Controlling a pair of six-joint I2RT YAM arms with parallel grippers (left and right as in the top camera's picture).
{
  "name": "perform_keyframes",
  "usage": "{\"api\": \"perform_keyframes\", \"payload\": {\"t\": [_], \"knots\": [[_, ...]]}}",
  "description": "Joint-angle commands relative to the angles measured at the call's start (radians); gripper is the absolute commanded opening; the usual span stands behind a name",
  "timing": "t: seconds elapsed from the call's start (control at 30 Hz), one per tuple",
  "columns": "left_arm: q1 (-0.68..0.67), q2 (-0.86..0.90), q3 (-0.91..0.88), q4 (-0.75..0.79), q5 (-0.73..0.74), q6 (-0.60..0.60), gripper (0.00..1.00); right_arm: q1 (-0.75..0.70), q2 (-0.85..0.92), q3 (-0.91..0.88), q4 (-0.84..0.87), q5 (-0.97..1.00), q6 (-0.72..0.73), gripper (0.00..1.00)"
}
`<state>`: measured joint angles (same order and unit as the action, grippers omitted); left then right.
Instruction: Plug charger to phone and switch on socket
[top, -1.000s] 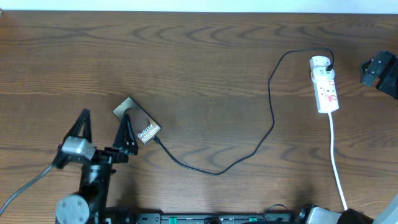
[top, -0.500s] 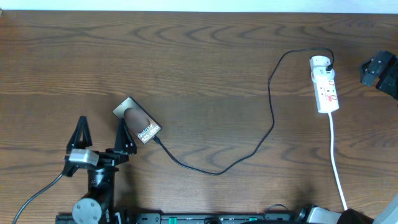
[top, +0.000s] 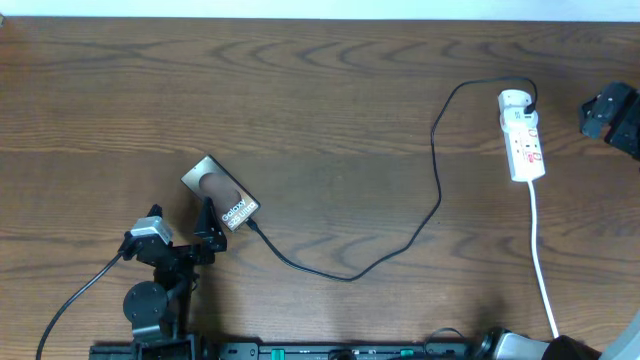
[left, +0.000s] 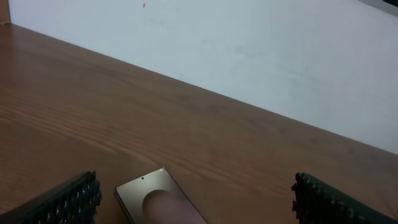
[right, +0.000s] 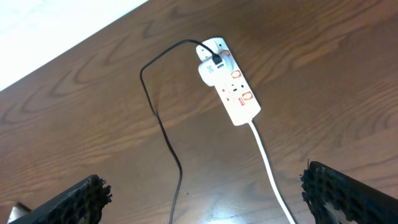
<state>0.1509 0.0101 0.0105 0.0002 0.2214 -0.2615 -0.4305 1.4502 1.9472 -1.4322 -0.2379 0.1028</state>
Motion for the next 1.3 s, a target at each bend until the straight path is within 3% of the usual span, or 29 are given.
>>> {"api": "perform_keyframes", "payload": {"t": [0.0,1.03,1.17,1.27], "knots": [[0.006,-0.009,-0.006,-0.049,0.009,0.006,0.98,0.006,-0.008,0.001,-0.001,0.000,0.009,0.99],[0.006,-0.005,-0.006,-0.049,0.009,0.006,0.98,0.006,-0.006,0.001,-0.001,0.001,0.008,0.99],[0.006,-0.005,-0.006,-0.049,0.009,0.006,0.98,0.010,-0.019,-0.014,0.064,0.002,-0.002,0.99],[0.006,-0.005,-0.006,-0.049,0.009,0.006,0.98,0.048,-0.073,-0.106,0.232,-0.058,-0.002,0.99]]}}
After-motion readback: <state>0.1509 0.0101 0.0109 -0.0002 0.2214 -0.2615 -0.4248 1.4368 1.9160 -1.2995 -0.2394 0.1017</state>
